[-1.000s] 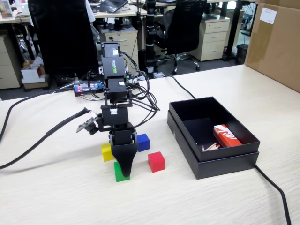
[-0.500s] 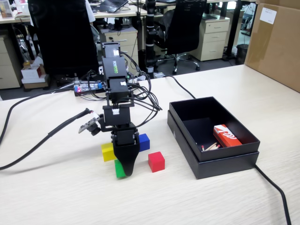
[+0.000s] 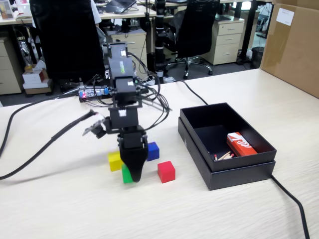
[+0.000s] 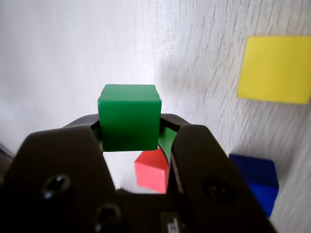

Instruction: Put the green cube on top of the red cube

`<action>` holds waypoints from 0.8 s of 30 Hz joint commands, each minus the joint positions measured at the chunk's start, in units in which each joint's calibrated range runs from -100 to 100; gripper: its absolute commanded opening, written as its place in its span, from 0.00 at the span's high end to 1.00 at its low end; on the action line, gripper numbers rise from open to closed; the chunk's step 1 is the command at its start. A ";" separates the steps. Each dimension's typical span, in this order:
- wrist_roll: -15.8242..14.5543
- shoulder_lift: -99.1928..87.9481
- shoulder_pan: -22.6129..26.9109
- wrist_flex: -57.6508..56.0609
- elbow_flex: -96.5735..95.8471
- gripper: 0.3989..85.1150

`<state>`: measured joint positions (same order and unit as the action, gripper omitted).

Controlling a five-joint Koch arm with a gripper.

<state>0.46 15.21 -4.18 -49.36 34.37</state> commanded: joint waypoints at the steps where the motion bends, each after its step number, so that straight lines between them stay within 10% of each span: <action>1: -0.68 -10.10 0.78 -0.36 4.07 0.99; 24: -5.81 -8.15 6.50 -1.91 1.26 0.99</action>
<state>-5.25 7.70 2.47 -51.22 32.18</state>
